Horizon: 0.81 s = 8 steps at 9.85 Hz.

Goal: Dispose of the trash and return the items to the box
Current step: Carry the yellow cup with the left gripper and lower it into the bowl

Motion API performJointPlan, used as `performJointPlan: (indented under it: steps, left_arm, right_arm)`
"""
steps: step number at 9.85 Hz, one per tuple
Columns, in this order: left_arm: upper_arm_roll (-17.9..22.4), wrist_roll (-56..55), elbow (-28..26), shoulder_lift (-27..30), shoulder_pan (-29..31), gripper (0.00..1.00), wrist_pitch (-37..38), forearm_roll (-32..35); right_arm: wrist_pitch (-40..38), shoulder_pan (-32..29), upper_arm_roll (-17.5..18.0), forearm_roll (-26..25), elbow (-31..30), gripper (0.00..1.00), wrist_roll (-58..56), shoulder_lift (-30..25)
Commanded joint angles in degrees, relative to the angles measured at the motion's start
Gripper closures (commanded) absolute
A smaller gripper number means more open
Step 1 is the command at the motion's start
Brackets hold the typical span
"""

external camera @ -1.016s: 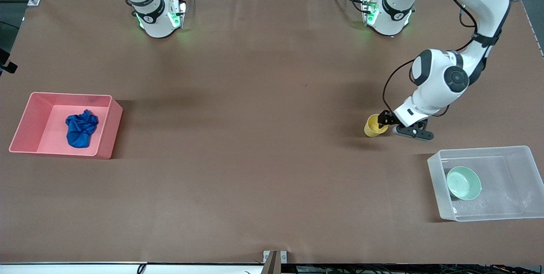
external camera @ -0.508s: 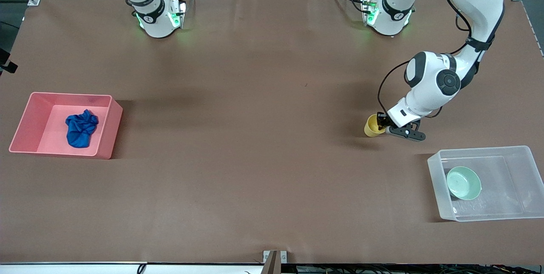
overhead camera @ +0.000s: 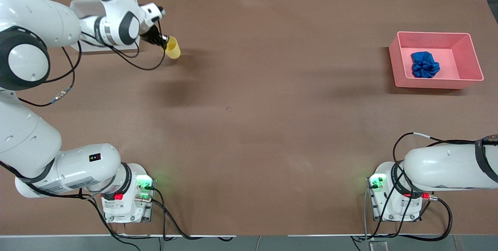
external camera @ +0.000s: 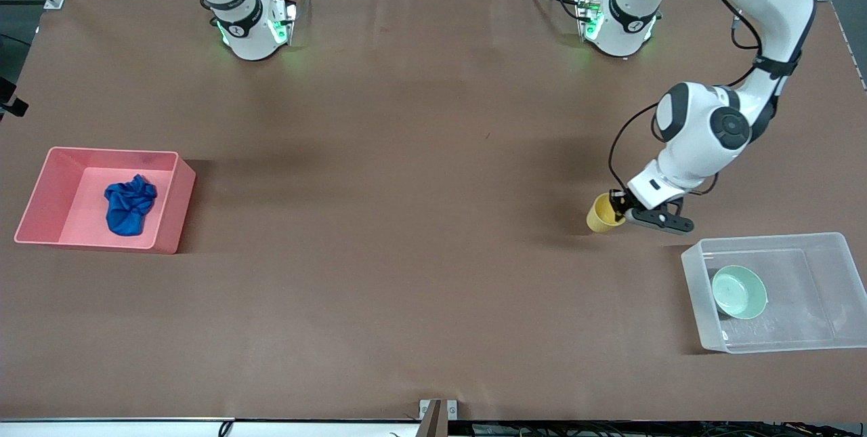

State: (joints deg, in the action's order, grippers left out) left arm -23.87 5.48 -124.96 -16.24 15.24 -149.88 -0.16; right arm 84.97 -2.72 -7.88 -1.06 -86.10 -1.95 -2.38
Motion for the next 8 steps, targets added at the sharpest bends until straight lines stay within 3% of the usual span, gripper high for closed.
performJointPlan:
  steps: [1, 2, 4, 8]
  left_arm:
    - [0.14, 0.75, 12.74, -1.24, 2.94, 1.0, 13.66, 0.43]
    - [0.32, 0.93, 20.29, -4.03, 4.96, 1.0, 19.04, 0.6]
    - [1.62, 6.35, 31.4, -10.62, 7.87, 1.0, 21.82, 0.69]
    - [12.61, 18.5, 48.98, -25.46, 6.74, 1.0, 24.89, 0.34]
  right_arm:
    - [-0.51, -0.09, -0.12, 0.97, 0.49, 0.0, -0.69, 0.1]
    - [-0.51, -0.09, -0.12, 0.97, 0.49, 0.0, -0.6, 0.1]
    - [-0.51, -0.09, -0.12, 0.97, 0.49, 0.0, -0.69, 0.1]
    - [-0.51, -0.09, -0.12, 0.97, 0.49, 0.0, -0.69, 0.1]
